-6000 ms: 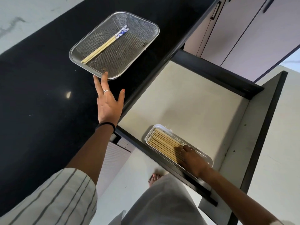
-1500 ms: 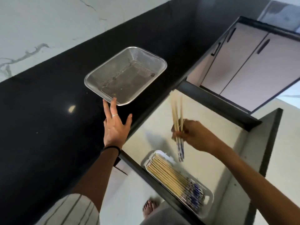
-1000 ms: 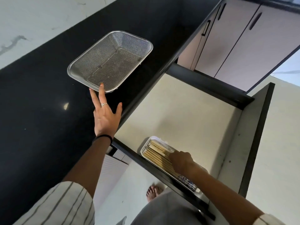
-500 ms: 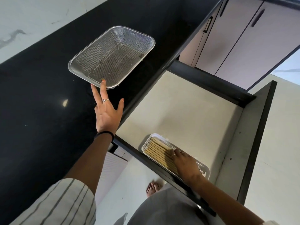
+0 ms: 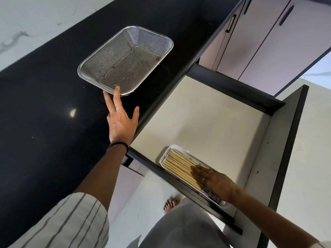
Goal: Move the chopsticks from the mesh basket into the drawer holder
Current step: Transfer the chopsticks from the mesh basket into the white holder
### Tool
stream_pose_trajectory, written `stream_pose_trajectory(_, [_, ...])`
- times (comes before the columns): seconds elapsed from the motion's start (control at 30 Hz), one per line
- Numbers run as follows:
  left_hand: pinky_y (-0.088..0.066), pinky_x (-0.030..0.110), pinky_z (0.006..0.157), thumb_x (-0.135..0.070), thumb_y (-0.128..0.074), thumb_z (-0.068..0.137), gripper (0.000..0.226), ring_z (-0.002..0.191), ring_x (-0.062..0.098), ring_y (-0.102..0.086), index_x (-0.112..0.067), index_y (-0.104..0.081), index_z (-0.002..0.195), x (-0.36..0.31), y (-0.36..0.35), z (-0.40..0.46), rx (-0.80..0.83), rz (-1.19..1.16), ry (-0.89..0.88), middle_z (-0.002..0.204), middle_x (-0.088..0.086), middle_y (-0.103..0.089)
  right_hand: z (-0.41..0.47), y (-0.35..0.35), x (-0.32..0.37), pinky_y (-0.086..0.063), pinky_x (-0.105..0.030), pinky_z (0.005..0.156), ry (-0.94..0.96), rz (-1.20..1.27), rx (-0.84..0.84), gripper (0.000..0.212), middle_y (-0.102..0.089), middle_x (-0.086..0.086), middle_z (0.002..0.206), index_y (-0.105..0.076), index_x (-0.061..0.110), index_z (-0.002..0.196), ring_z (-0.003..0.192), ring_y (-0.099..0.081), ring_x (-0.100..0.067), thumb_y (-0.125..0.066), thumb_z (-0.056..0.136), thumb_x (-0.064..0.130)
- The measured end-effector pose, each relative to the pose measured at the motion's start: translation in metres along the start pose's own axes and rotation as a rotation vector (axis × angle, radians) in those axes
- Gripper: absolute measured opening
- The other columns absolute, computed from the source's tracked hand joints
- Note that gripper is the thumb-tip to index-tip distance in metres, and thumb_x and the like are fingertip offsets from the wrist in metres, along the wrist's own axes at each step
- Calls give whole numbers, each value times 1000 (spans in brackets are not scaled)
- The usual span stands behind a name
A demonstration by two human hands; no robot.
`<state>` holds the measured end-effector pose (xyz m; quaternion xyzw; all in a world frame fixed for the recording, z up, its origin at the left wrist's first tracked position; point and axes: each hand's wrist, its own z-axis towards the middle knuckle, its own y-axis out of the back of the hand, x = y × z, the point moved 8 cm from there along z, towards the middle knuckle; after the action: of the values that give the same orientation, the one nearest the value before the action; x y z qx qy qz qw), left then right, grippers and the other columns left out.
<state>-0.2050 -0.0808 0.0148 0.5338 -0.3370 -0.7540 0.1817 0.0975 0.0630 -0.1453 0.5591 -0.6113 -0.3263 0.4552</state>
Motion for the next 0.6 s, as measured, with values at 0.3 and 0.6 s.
stream_pose_trajectory(0.3, [-44,57,100,-39,-60,92,79,119,48,-50,-41,-5,149,2,0,1,9,-21,13,161,6,4,5,-22,-4,5,-25,120,-144,73,101,65,10,6,161,3,18,151,148,9,-12,-38,101,19])
stream_pose_trajectory(0.6, [-44,58,99,-40,-60,92,78,121,49,-47,-40,-7,149,2,0,1,9,-14,18,161,5,4,-5,-18,-7,-31,-34,116,-173,204,122,67,9,18,159,-5,33,151,147,-14,-9,-44,97,38])
